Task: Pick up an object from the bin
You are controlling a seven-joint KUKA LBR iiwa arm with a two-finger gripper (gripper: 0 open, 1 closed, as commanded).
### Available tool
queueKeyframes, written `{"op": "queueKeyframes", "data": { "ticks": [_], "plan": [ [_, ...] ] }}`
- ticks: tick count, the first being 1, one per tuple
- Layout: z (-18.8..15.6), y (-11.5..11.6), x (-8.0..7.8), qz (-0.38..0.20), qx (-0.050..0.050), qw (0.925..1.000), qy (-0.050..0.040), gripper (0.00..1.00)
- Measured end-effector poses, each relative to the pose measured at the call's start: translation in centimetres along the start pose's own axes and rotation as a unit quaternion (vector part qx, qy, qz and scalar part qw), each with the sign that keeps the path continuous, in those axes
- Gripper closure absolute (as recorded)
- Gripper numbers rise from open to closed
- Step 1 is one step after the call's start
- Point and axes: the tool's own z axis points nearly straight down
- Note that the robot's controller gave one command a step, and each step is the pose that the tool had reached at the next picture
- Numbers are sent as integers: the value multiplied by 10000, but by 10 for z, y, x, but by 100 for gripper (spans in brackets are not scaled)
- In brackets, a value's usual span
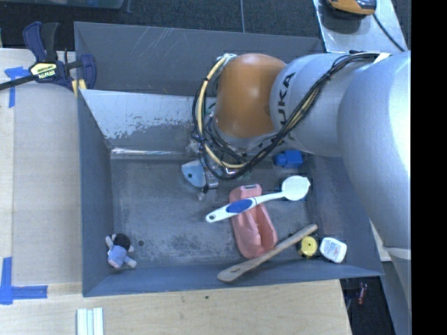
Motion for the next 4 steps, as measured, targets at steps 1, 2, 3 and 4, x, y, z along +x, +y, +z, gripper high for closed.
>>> {"op": "queueKeyframes", "data": {
  "ticks": [1,2,3,4],
  "plan": [
    [0,-35,3,-757,2,9971,-16,0],
    [0,-47,7,346,-14,9994,11,100],
    [0,-47,7,347,-14,9994,12,100],
    [-14,-47,7,348,-15,9994,3,100]
  ]
}}
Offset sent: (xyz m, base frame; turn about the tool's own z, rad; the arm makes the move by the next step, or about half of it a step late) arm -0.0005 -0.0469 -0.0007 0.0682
